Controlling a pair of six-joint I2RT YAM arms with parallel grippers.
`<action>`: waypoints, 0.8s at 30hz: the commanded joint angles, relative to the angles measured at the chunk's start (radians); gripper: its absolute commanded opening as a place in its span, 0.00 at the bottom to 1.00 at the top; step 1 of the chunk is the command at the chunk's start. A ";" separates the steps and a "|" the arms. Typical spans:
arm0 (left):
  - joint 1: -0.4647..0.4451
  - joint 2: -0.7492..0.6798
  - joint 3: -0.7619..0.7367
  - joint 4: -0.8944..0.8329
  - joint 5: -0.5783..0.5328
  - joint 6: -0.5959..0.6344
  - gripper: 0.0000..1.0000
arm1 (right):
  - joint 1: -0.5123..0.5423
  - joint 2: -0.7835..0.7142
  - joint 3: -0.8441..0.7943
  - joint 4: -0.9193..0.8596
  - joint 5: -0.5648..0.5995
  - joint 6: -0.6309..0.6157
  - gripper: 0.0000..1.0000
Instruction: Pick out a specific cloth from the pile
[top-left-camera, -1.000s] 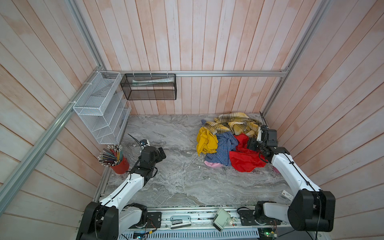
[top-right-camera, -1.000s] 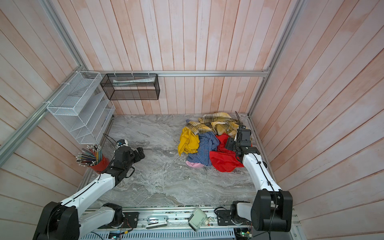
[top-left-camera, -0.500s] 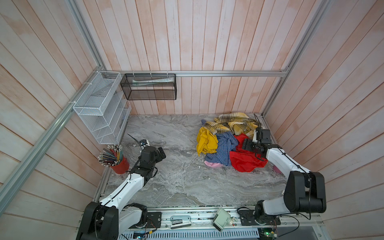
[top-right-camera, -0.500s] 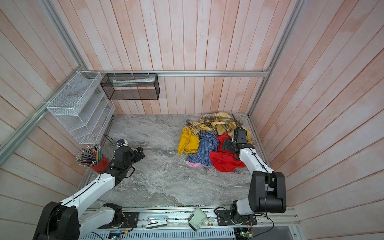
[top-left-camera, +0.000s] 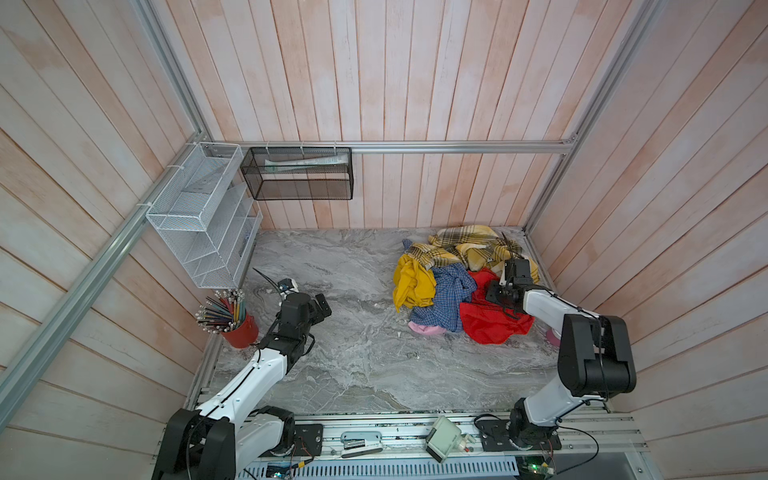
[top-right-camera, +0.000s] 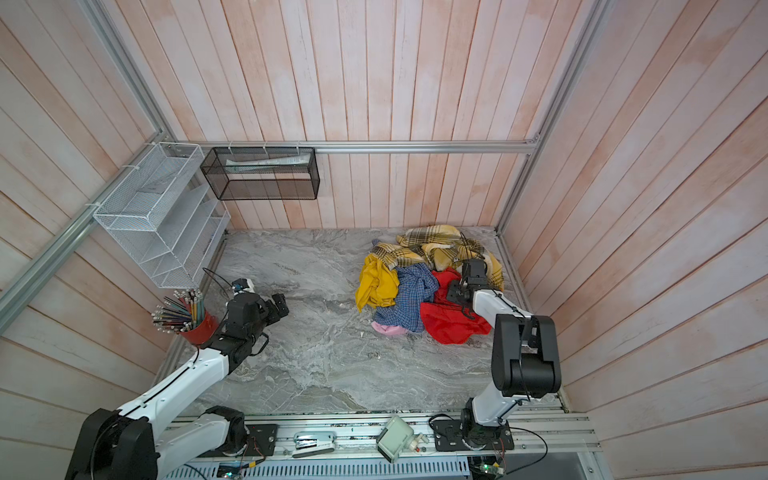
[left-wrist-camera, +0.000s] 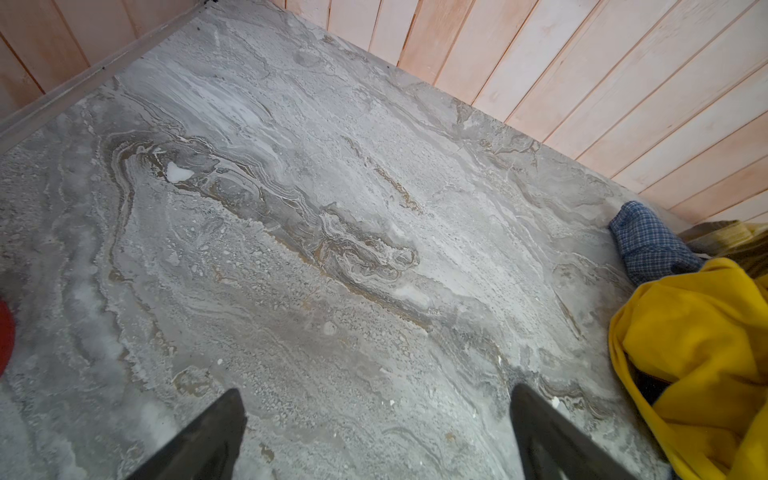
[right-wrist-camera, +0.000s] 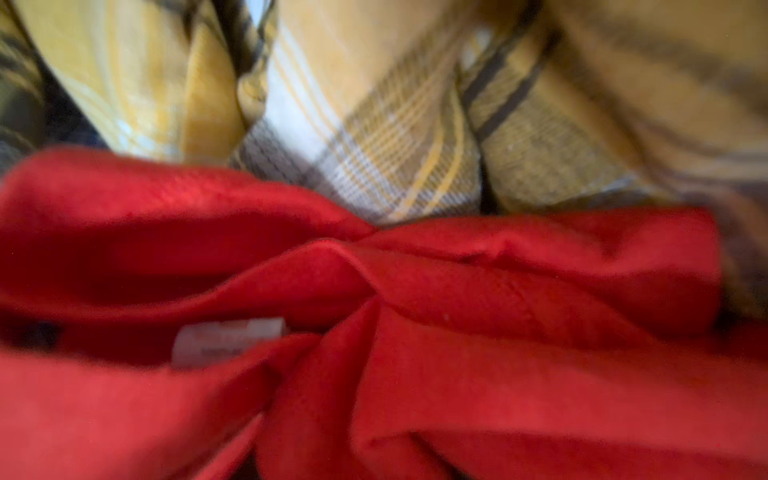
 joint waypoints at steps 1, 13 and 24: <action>-0.005 -0.017 -0.012 0.001 -0.017 -0.009 1.00 | -0.003 -0.004 -0.030 0.080 -0.016 0.013 0.25; -0.005 -0.026 -0.018 -0.002 -0.024 -0.006 1.00 | -0.001 -0.223 -0.084 0.090 -0.059 0.013 0.00; -0.005 -0.017 -0.011 0.002 -0.018 -0.006 1.00 | 0.041 -0.542 -0.001 -0.058 -0.009 0.047 0.00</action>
